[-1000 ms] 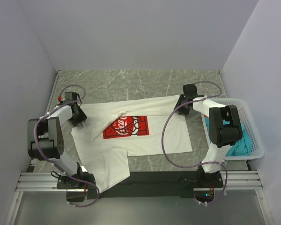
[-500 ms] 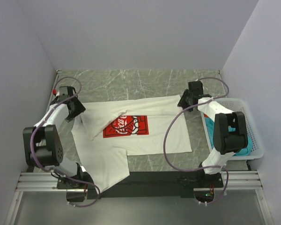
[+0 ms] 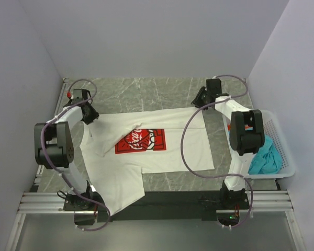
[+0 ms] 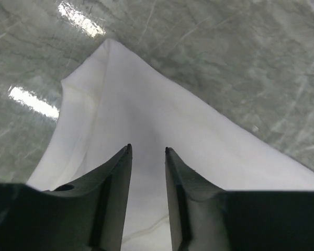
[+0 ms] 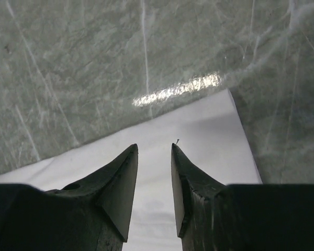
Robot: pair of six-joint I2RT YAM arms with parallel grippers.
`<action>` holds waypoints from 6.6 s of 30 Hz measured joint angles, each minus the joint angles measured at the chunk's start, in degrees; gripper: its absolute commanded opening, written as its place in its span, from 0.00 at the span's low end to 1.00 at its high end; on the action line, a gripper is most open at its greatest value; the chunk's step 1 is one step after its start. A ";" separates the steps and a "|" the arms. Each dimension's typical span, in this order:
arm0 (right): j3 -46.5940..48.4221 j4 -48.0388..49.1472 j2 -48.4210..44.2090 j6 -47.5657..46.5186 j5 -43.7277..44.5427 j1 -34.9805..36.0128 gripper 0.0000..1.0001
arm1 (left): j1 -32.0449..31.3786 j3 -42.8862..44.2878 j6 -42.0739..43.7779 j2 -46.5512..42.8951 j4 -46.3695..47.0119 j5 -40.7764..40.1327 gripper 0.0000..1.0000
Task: Fold and stack the t-shirts
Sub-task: Fold the tshirt
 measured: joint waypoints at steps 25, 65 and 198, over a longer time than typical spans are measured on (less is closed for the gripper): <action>21.64 -12.74 18.67 3.58 1.16 -1.27 0.41 | 4.02 16.37 -1.64 18.12 1.66 2.40 0.62; -34.67 -12.28 -53.42 -10.67 -2.40 21.03 0.72 | -11.74 -3.37 20.63 1.40 5.46 10.78 0.95; 20.55 -17.07 17.00 -1.75 -1.25 -2.03 0.31 | 7.41 11.17 6.93 14.67 2.16 -0.57 0.11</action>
